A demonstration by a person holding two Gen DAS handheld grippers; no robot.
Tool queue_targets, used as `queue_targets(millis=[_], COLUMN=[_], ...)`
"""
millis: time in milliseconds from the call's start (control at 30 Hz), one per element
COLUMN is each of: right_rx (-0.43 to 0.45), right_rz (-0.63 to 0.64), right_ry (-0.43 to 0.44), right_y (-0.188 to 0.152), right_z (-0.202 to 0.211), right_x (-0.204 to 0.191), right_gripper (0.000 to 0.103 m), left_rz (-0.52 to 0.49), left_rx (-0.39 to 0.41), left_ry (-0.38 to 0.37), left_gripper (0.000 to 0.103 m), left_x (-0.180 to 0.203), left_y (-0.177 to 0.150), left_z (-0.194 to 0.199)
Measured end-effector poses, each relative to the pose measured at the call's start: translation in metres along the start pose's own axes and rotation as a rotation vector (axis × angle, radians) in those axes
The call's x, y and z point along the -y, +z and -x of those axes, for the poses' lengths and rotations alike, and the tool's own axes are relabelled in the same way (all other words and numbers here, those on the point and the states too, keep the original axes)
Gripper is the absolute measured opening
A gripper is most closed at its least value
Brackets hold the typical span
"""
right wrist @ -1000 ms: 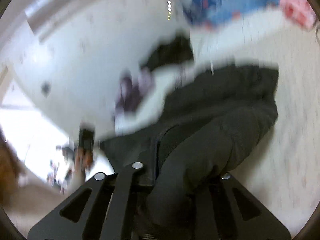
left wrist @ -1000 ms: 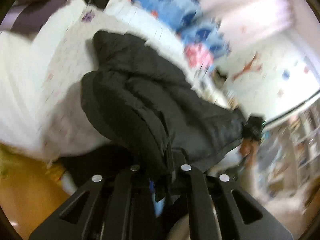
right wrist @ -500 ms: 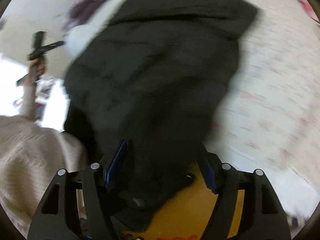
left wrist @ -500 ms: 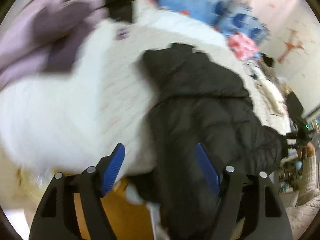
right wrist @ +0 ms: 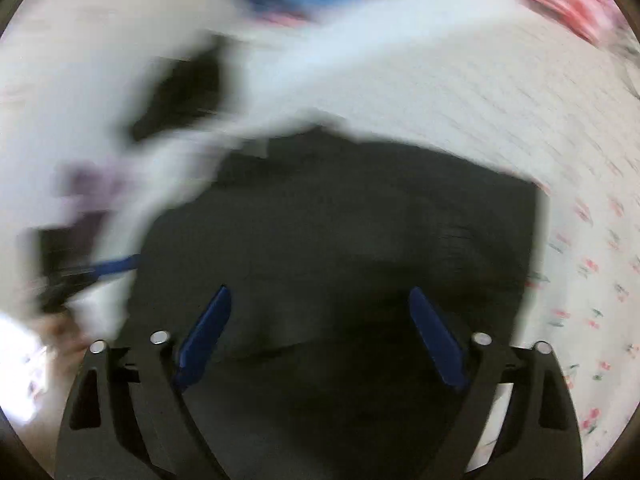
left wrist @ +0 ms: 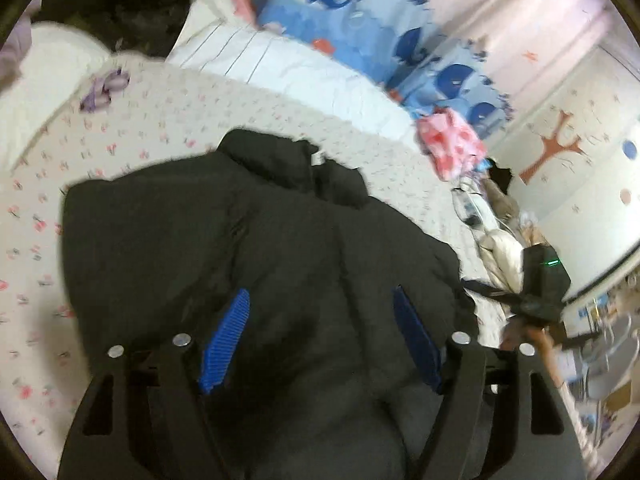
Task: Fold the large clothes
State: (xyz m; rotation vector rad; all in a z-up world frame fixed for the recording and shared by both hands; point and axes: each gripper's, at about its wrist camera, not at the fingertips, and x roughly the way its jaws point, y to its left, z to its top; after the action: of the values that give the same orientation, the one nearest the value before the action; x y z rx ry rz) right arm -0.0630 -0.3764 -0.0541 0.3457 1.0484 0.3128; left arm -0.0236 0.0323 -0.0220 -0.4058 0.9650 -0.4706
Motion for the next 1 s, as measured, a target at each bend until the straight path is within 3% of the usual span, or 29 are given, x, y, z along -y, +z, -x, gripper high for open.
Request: queue_targets(millis=[33, 67, 167, 267, 333, 467, 667, 800, 867, 900, 967, 1000], right_rx=[-0.026, -0.026, -0.012, 0.008, 0.016, -0.062, -0.17, -0.198, -0.2, -0.193, -0.136, -0.11], right_rz=[-0.061, -0.118, -0.171, -0.072, -0.05, -0.099, -0.191, -0.205, -0.194, -0.183, -0.165, -0.172], right_ry=[-0.033, 0.003, 0.033, 0.049, 0.063, 0.192, 0.401, 0.519, 0.541, 0.544, 0.566, 0.588], right_y=[-0.002, -0.007, -0.019, -0.046, -0.079, -0.158, -0.252, -0.277, -0.284, -0.284, -0.283, -0.283], right_z=[-0.019, -0.021, 0.004, 0.059, 0.103, 0.149, 0.149, 0.139, 0.136, 0.134, 0.137, 0.14], right_x=[0.021, 0.03, 0.037, 0.032, 0.04, 0.066, 0.066, 0.049, 0.039, 0.033, 0.029, 0.028], right_gripper=[0.066, 0.066, 0.067, 0.076, 0.093, 0.095, 0.096, 0.096, 0.096, 0.095, 0.075, 0.058], left_rz=[0.016, 0.028, 0.033, 0.033, 0.019, 0.044, 0.204, 0.231, 0.2, 0.183, 0.149, 0.14], left_rx=[-0.028, -0.072, -0.122, -0.105, -0.096, -0.138, -0.249, -0.303, -0.324, -0.329, -0.313, -0.296], left_ry=[0.022, 0.015, 0.042, 0.008, 0.002, -0.004, -0.136, -0.286, -0.308, -0.313, -0.271, -0.239], left_gripper=[0.075, 0.075, 0.075, 0.075, 0.078, 0.088, 0.093, 0.093, 0.093, 0.093, 0.093, 0.093], left_x=[-0.007, -0.016, -0.023, -0.024, -0.035, -0.074, -0.117, -0.107, -0.095, -0.088, -0.073, -0.068], left_y=[0.0, -0.001, -0.005, -0.013, -0.029, -0.089, -0.188, -0.231, -0.241, -0.244, -0.247, -0.248], left_z=[-0.013, -0.027, -0.036, 0.013, 0.059, 0.138, 0.17, 0.158, 0.154, 0.152, 0.15, 0.152])
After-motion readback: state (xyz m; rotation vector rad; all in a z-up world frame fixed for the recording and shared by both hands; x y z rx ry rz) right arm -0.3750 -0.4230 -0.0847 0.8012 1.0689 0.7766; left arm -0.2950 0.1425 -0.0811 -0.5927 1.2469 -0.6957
